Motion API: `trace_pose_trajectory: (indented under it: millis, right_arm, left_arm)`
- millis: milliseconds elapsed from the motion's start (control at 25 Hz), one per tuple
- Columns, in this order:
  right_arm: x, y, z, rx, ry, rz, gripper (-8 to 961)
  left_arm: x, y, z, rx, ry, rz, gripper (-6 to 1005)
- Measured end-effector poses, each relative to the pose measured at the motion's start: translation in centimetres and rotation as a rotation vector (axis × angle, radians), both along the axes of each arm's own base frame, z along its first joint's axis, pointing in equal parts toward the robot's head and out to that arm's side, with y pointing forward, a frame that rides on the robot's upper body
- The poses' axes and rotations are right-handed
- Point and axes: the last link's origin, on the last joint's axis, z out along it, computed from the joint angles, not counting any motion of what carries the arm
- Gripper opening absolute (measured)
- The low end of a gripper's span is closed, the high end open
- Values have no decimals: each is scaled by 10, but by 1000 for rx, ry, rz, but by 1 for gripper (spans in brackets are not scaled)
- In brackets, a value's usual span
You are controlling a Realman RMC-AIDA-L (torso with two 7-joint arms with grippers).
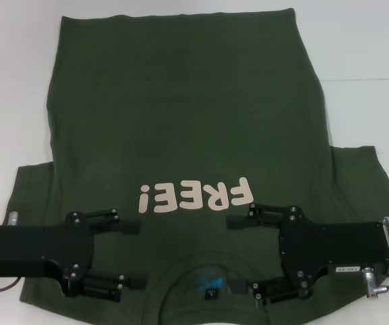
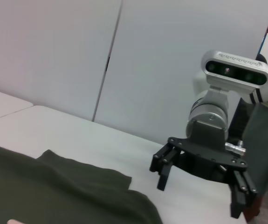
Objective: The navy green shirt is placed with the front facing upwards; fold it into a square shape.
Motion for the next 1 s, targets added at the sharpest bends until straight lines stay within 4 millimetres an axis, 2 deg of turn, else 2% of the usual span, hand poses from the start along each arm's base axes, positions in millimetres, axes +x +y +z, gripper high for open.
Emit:
trace_pose_trajectory:
  millis: [760, 880, 1000]
  right_arm:
    - [2, -1, 0, 4, 14, -23, 926]
    - [4, 10, 7, 55, 24, -90, 925]
    - [9, 28, 25, 146, 27, -183, 925]
  left_arm:
    - [-5, 0, -2, 41, -15, 31, 946]
    - [-5, 1, -2, 43, -15, 32, 946]
    - [-4, 1, -3, 44, -16, 33, 945]
